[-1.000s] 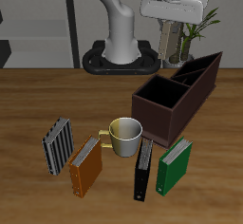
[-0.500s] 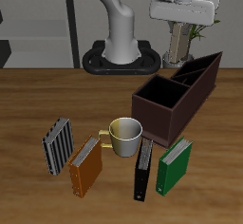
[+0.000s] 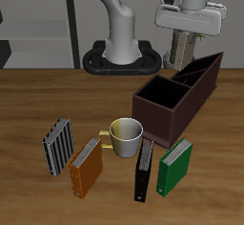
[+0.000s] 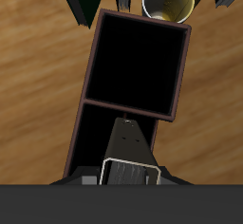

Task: Place the yellow book into the left desk caddy's back compartment

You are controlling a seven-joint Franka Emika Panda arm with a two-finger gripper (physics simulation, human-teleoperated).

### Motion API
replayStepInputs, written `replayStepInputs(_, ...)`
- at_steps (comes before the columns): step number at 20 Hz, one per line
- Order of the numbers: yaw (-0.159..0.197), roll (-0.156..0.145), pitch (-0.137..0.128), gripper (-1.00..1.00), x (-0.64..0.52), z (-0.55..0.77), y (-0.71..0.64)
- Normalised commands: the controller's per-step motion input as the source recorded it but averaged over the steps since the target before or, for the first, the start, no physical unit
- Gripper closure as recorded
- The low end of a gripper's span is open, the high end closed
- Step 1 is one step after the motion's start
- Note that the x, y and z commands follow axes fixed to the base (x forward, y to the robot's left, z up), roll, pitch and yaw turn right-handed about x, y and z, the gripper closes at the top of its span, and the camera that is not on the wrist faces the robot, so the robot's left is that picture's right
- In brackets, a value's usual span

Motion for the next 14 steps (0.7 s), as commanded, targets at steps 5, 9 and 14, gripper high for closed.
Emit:
replayStepInputs(5, -0.027, 0.021, 0.015, 1.00, 0.04, -0.08, 0.16)
replayStepInputs(9, 0.010, 0.016, 0.022, 1.00, 0.11, -0.15, 0.14)
replayStepInputs(14, -0.003, -0.002, 0.019, 1.00, 0.08, -0.10, -0.01)
